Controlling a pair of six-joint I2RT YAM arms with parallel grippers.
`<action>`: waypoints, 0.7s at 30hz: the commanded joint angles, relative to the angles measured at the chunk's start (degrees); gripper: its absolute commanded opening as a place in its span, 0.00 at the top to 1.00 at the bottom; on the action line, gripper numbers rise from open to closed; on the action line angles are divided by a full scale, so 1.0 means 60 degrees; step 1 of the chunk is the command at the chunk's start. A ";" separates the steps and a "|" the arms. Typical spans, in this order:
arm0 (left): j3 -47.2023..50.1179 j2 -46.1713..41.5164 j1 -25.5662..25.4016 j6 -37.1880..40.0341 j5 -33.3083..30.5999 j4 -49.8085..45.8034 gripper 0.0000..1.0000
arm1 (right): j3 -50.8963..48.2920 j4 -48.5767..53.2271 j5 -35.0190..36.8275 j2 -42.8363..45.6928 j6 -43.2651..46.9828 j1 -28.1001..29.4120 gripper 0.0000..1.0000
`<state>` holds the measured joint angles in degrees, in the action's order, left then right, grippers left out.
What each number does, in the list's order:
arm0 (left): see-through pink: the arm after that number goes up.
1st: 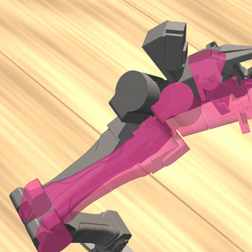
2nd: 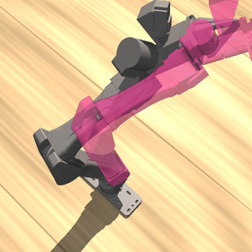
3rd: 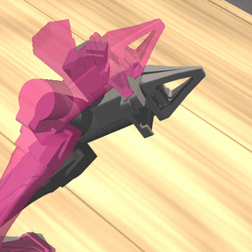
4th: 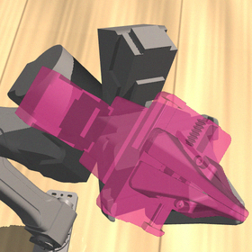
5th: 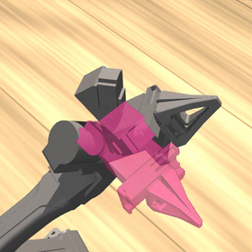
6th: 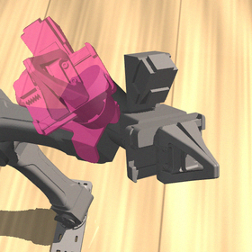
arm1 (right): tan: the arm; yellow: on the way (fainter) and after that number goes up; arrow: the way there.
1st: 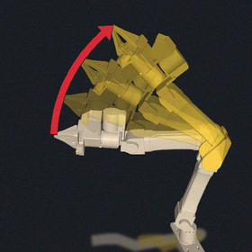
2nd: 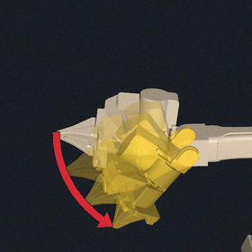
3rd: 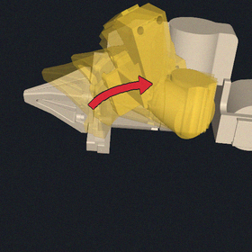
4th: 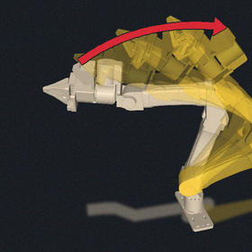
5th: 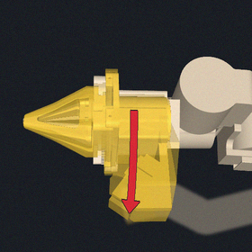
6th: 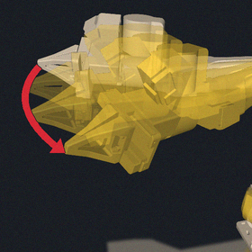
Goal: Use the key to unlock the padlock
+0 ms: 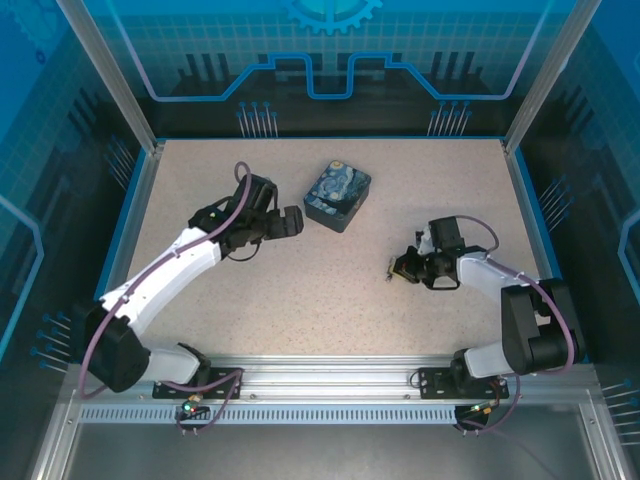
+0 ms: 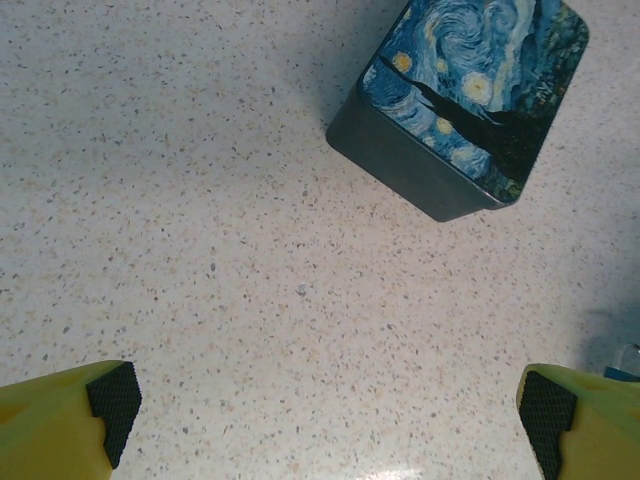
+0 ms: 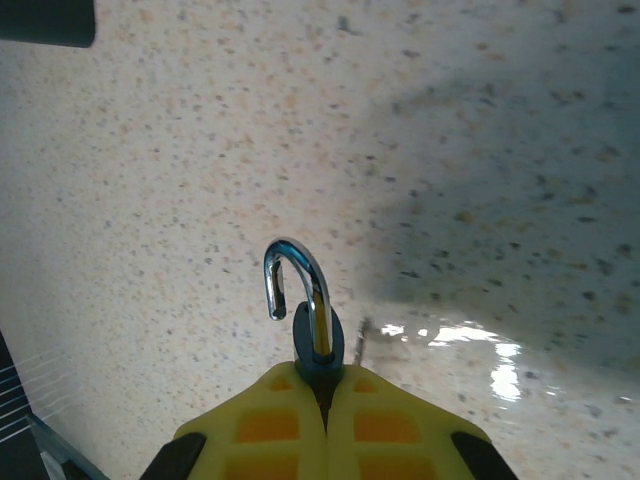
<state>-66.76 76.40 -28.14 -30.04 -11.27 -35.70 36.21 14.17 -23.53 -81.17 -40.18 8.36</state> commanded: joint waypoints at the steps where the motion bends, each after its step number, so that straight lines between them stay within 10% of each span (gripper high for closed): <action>1: 0.0166 -0.0518 -0.0040 -0.0076 0.0106 -0.0183 0.01 | -0.0160 0.0153 0.0011 0.0120 0.0310 -0.0320 1.00; 16: 0.0098 -0.1130 -0.0032 0.0079 -0.0371 -0.0358 0.01 | 0.0250 0.2538 0.0739 0.2878 0.0701 -0.2108 0.02; 21: 0.0381 -0.1418 -0.0033 0.0319 -0.1163 0.0146 0.01 | 0.1101 0.3374 0.1212 0.3388 0.1094 -0.2197 0.00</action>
<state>-66.17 70.06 -28.14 -29.78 -14.06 -36.51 39.42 28.97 -18.48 -61.95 -35.70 -4.08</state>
